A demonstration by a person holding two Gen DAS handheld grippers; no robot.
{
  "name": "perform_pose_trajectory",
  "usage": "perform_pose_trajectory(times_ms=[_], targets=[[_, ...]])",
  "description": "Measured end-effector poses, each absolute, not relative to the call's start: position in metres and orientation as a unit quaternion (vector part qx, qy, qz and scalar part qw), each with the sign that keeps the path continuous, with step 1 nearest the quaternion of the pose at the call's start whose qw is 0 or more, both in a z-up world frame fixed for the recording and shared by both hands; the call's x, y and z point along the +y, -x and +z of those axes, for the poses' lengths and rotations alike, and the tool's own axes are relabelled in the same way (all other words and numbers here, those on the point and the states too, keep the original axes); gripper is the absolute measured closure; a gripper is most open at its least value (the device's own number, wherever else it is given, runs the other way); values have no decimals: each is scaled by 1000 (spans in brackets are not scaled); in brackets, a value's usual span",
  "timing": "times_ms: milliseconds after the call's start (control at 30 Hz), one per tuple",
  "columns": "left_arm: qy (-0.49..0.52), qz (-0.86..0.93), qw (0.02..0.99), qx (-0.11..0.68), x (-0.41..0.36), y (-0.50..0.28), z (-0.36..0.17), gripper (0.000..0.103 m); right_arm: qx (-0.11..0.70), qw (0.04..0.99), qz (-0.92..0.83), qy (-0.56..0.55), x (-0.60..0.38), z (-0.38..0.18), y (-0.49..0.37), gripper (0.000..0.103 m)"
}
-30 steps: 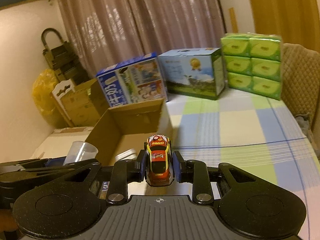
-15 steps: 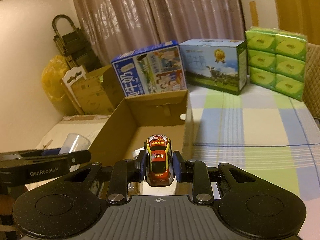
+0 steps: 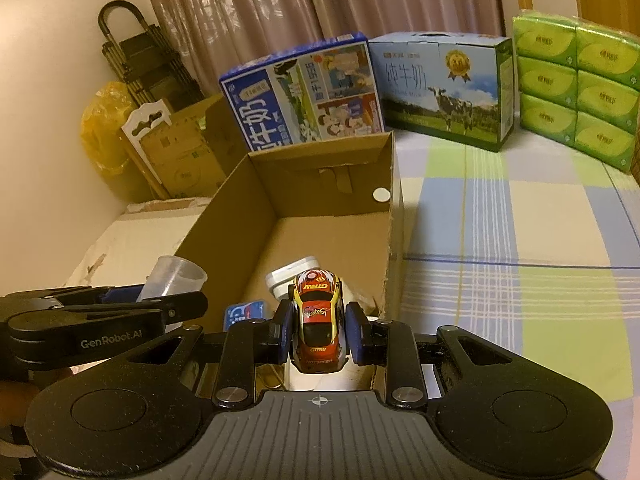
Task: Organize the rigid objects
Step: 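Carry the cup with the left tool while the right tool carries the toy car to the box, then open the left tool to drop the cup while the right tool releases the toy car into the box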
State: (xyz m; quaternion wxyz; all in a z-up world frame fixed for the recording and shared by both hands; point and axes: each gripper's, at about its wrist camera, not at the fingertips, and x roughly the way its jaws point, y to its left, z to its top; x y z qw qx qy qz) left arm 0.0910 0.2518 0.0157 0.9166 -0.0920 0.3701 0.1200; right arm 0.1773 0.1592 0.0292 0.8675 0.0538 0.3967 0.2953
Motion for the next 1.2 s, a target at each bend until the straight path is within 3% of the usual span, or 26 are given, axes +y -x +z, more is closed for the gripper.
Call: perform_pose_trajectory(times_ms=[200,267,300,1200], targets=[[89,116,916,373,251,-98,15,56,400,866,296,-54,163,28,-179,78],[88,117,915,376,252,-100,15,48,401,865,296,-55,164,28,-179,78],[87,120,914,379,253,-100,15,38,400,866,296,-55,164,28,-179,78],[81,123,918,369,252,-75,26,38,396,865,306,-48,173,37,-170,78]])
